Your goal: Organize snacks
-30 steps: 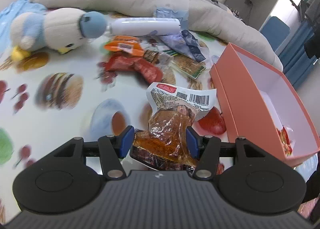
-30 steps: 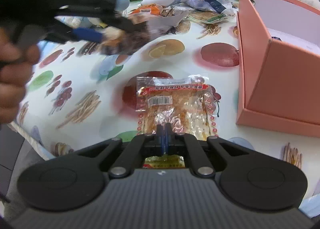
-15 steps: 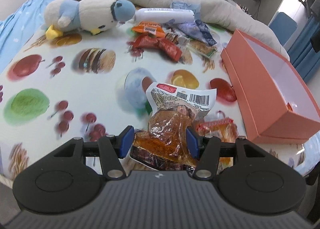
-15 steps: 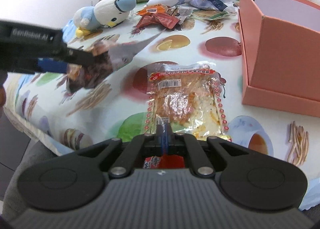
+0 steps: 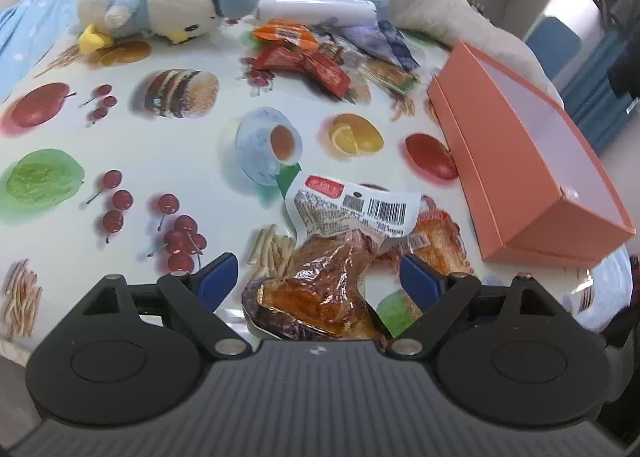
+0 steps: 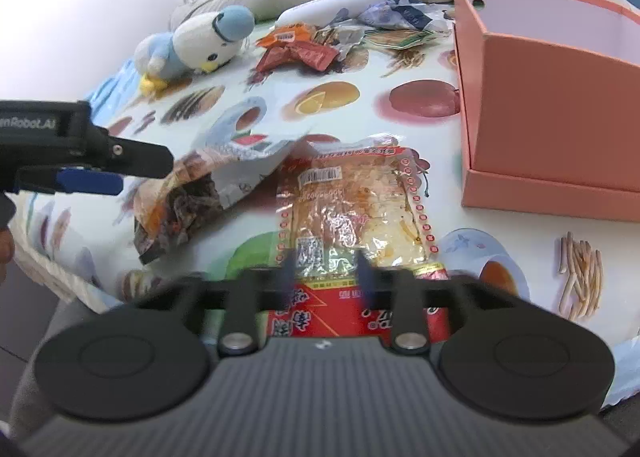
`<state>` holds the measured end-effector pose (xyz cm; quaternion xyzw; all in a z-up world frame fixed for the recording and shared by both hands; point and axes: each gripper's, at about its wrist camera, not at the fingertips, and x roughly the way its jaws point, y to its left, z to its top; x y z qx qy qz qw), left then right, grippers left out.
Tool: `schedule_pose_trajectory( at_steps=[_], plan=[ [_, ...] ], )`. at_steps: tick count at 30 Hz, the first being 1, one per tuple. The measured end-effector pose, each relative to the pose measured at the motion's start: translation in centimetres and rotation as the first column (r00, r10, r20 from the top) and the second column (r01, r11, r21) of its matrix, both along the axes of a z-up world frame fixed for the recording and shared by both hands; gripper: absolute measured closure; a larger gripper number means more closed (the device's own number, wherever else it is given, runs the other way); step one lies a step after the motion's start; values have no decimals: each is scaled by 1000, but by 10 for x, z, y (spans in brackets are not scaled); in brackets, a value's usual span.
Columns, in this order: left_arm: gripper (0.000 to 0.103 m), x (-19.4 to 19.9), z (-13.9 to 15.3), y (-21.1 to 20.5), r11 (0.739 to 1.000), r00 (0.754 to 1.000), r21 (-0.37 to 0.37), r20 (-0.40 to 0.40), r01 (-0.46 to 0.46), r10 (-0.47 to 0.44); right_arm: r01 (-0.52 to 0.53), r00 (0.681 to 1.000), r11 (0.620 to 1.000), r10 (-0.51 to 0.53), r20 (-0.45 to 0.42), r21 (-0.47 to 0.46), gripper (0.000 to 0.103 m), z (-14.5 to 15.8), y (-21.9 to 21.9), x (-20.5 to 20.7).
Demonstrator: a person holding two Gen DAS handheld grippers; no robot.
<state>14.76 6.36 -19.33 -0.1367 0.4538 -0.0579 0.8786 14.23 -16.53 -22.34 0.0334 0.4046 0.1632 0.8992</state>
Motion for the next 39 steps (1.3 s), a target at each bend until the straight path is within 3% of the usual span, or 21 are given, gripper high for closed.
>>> schedule_pose_trajectory(
  at_steps=[2,3,10,12,19,23,27,33,35,38,39],
  plan=[
    [12,2,1,1,1000,1000,-16,-6,14,-14,15,1000,1000,-15,12,15,27,0,-2,0],
    [12,2,1,2,1000,1000,-13,-7,9,-9,19,1000,1000,-20,14,18,24,-1,-3,0],
    [8,3,-3,-1,999,999,-4,-7,36,-36,-2,1000,997,4,-20,74,15,-4,-14,4],
    [7,3,-3,-5,999,999,5,0,45,-45,20,1000,996,-18,-24,82,0,-4,-19,3],
    [7,9,-8,-13,997,997,18,6,72,-72,21,1000,998,-20,-20,56,0,-7,-17,5],
    [7,13,-16,-20,994,995,45,-6,95,-95,7,1000,999,-7,11,-32,0,-9,-7,9],
    [7,17,-25,-22,993,994,49,-28,108,-107,-17,999,999,19,39,-49,0,-8,-2,19],
    [8,23,-36,-14,996,995,46,-60,77,-74,-39,997,986,48,54,-159,0,-21,10,37],
    [8,24,-40,-14,995,994,54,-78,86,-81,-32,997,988,42,59,-151,0,-23,7,41],
    [12,24,-47,-17,991,991,88,-98,101,-92,-36,998,987,45,53,-155,3,-24,7,48],
    [16,24,-47,-19,989,991,99,-95,107,-98,-47,997,987,56,54,-156,9,-24,7,48]
  ],
)
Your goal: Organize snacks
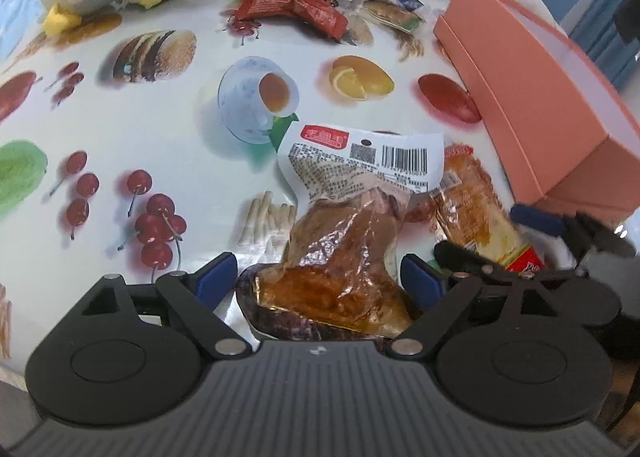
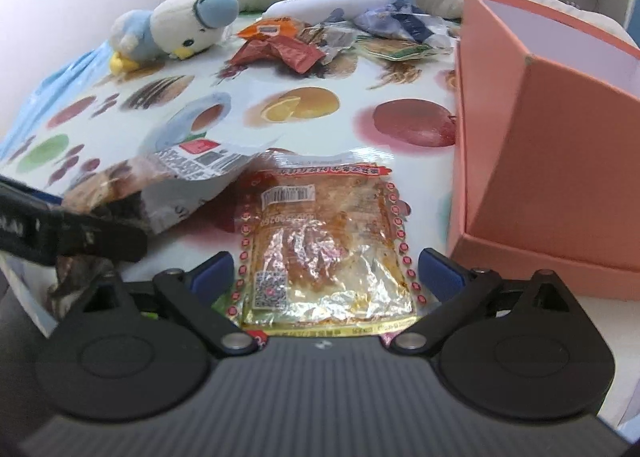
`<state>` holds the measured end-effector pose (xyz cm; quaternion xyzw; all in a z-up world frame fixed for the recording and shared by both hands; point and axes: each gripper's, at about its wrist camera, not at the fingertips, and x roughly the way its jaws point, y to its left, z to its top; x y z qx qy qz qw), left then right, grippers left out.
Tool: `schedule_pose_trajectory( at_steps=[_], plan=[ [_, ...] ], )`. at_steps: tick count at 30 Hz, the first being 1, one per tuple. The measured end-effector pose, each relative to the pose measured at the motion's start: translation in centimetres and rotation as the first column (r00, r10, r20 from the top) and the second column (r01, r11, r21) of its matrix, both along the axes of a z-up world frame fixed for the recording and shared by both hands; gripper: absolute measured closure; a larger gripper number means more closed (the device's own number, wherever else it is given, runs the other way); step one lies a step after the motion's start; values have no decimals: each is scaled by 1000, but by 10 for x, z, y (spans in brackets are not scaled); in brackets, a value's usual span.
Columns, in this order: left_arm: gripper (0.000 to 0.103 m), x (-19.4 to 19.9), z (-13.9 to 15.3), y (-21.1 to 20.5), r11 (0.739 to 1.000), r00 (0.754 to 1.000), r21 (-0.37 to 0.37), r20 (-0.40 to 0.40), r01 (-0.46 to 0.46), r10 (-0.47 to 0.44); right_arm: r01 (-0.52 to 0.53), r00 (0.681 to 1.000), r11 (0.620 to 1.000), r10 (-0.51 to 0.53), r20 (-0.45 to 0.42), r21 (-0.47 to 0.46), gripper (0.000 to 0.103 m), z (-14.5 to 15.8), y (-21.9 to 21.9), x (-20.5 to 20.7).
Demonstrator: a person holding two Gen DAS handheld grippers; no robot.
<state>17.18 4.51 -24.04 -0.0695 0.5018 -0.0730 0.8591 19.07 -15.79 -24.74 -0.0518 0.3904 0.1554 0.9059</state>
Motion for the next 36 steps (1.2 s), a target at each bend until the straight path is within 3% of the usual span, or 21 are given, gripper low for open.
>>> schedule_pose_trajectory(
  at_steps=[2,3,4,6,12,21,28,36],
  plan=[
    [24,1,1,-1,1000,1000,12,0,-3,3,-13,1000,1000,13,9,6,24,2,0,0],
    [33,2,1,-2,1000,1000,11,-1,-4,4,-14,1000,1000,14,12,-1,33,3,1,-1],
    [35,4,3,-1,1000,1000,8,-2,-12,12,-32,999,999,32,10,3,38,4,2,-1],
    [37,6,5,1,1000,1000,-10,-6,-29,29,-57,998,998,57,15,-17,58,5,8,-5],
    [39,0,19,0,997,998,-33,25,-65,65,-53,998,998,54,23,-31,76,11,9,-6],
    [39,-18,38,0,992,992,-27,37,-123,124,-14,1000,1000,14,25,6,80,25,-1,-23],
    [40,-35,47,-3,989,988,-27,37,-146,147,9,998,999,-12,55,52,80,54,-4,-42],
    [40,-54,75,-12,987,986,-77,77,-139,145,41,994,994,-51,97,106,80,94,-13,-65]
  ],
)
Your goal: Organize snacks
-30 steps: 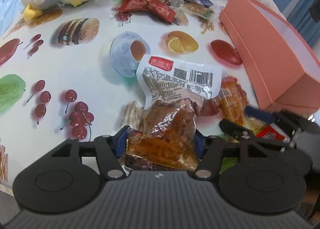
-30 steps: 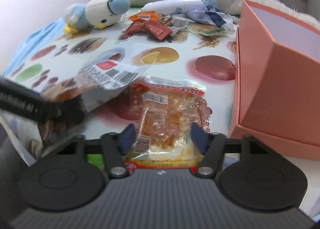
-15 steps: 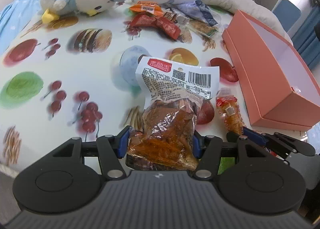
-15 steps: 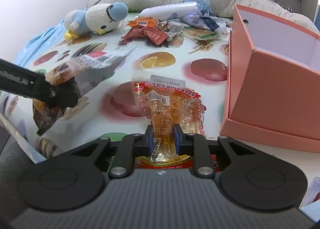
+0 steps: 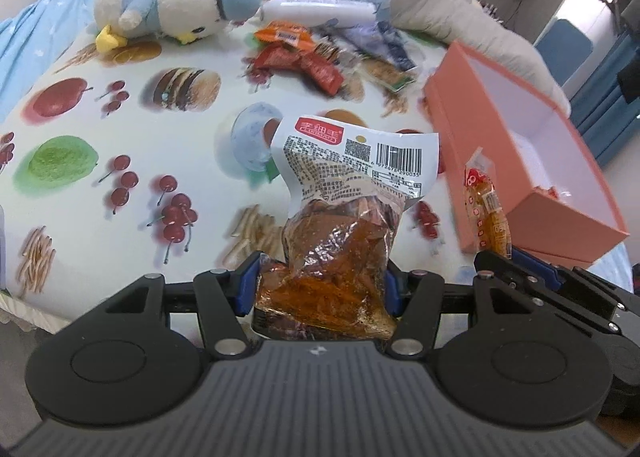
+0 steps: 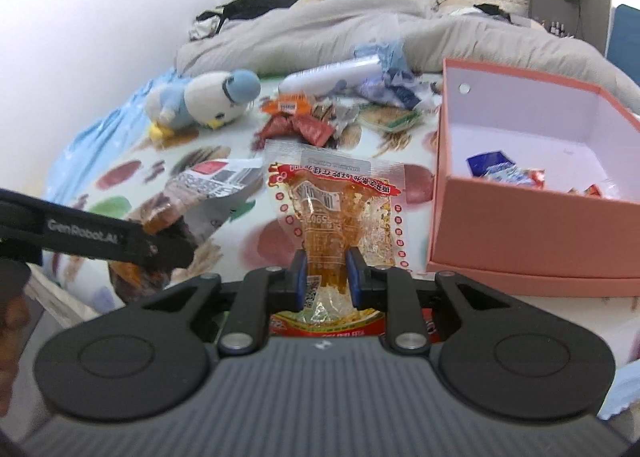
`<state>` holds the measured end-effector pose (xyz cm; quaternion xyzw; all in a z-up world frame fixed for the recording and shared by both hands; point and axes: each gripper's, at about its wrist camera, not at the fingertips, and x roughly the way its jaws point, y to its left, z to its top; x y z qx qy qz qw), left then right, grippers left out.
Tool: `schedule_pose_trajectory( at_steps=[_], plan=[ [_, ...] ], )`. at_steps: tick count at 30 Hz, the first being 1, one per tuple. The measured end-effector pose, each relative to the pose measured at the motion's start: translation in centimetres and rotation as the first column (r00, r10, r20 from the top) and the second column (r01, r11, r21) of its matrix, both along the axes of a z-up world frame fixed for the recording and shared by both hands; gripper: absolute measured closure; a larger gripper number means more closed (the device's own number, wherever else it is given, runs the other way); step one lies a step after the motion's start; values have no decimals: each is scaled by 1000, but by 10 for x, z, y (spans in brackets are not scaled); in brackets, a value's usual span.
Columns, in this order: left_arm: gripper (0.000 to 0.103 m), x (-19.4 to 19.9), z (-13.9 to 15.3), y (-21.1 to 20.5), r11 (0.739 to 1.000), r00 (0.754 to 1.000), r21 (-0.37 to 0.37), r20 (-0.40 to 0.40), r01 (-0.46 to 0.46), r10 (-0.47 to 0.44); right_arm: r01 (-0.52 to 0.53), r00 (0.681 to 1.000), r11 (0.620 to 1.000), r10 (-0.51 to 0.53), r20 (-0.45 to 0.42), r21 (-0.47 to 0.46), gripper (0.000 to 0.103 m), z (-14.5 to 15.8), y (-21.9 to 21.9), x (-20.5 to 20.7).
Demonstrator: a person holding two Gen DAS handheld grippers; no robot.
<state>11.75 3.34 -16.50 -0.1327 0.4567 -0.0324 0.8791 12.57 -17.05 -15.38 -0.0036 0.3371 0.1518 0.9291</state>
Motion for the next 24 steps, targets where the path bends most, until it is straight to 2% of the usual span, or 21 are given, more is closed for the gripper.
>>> schedule_pose_trajectory(
  at_steps=[10,13,16,24],
  plan=[
    [40,-14,43,-27,998,996,-18,70,55,-54,69,995,997,-71,71,26,80,45,-24,-25],
    [40,-13,50,-43,996,992,14,94,85,-86,91,991,996,-93,93,25,80,55,-35,-32],
    [40,-11,52,-57,993,988,7,105,116,-116,121,987,993,-121,109,4,80,56,-47,-37],
    [40,-2,60,-100,979,969,-16,143,204,-199,214,971,977,-215,102,24,80,58,-85,-43]
  ],
)
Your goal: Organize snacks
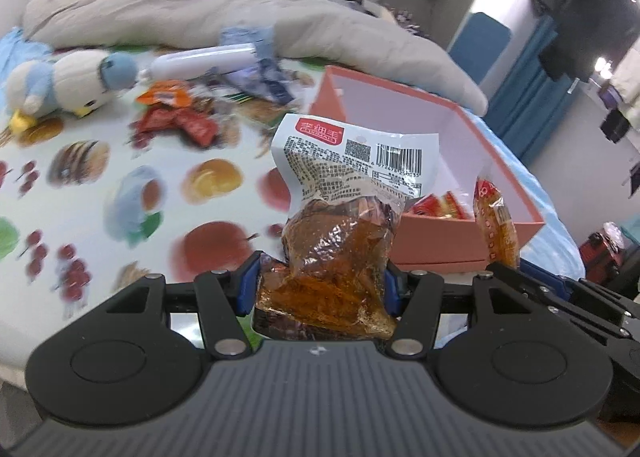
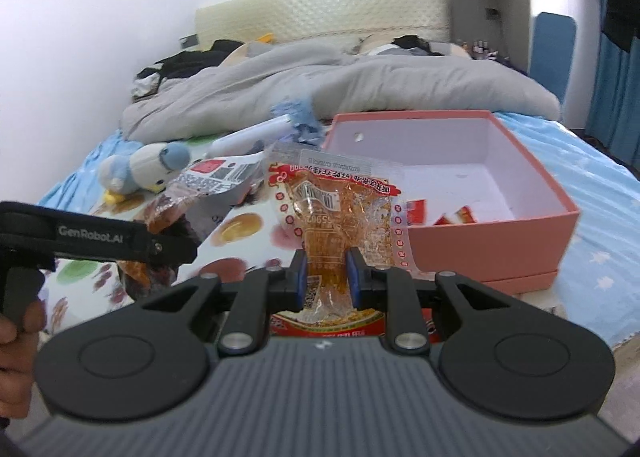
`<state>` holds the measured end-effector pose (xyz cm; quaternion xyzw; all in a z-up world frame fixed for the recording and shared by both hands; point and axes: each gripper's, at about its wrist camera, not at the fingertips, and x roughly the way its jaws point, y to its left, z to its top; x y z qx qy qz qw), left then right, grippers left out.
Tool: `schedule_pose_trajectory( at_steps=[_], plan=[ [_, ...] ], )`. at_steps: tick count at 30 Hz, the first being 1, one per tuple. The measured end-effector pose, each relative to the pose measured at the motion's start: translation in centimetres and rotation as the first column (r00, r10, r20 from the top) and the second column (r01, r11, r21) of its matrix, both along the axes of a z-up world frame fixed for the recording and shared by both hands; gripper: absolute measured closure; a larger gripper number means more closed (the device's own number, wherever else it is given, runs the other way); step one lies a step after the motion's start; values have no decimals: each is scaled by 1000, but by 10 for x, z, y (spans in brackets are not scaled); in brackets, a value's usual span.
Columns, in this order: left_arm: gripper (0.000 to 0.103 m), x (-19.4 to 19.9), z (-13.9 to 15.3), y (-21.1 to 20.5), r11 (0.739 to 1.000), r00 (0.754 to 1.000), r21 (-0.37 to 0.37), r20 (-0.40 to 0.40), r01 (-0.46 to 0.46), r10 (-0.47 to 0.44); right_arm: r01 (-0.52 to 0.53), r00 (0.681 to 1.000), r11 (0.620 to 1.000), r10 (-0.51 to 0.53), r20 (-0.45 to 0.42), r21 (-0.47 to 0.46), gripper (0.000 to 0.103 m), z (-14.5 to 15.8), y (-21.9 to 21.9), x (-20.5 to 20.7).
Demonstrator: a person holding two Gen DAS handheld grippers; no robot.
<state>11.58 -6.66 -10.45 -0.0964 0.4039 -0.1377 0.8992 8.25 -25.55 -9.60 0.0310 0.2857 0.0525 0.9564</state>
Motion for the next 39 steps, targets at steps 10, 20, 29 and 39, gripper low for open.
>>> schedule_pose_trajectory(
  at_steps=[10,20,29,39],
  plan=[
    [41,42,19,-50,996,994,-9,55,94,-93,73,996,997,-73,48,8,80,9,-35,24],
    [40,106,25,-95,988,987,31,31,154,-155,99,995,994,-99,6,49,79,6,-67,66],
    [40,179,4,-132,983,983,21,-24,180,-180,117,992,991,-113,-49,69,79,-6,-100,122],
    [40,243,-20,-154,979,979,48,-62,198,-194,164,982,980,-152,-114,109,78,-33,-129,170]
  ],
)
